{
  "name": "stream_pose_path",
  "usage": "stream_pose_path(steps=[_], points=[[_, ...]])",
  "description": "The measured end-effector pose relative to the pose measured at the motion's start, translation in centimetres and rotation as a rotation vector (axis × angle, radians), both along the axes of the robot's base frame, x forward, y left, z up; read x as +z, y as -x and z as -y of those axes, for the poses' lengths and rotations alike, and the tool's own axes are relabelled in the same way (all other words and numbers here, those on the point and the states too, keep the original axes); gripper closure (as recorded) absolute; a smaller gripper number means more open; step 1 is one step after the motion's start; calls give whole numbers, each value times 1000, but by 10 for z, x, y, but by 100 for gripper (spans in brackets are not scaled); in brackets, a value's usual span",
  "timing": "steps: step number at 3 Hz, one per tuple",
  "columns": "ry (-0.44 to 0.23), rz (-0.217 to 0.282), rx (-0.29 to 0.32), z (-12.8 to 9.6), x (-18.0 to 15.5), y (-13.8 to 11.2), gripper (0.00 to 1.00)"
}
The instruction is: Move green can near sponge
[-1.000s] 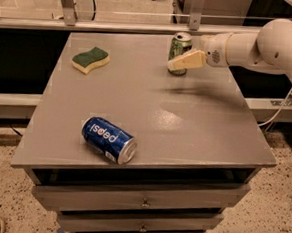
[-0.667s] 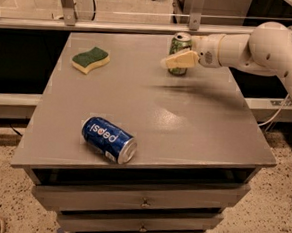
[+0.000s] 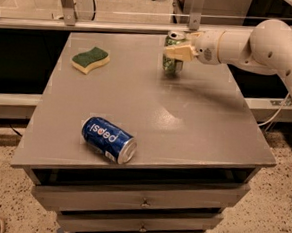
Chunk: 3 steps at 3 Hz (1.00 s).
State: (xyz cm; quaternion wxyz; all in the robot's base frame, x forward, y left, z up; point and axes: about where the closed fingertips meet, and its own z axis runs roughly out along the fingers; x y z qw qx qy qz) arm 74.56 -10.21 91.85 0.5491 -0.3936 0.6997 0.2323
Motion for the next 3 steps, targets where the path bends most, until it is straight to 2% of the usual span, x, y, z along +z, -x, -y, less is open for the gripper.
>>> stream_pose_path(steps=[1, 2, 3], points=[[2, 9, 4, -1, 31, 13, 84], [0, 8, 6, -4, 38, 16, 100], [-11, 2, 55, -23, 32, 25, 100]])
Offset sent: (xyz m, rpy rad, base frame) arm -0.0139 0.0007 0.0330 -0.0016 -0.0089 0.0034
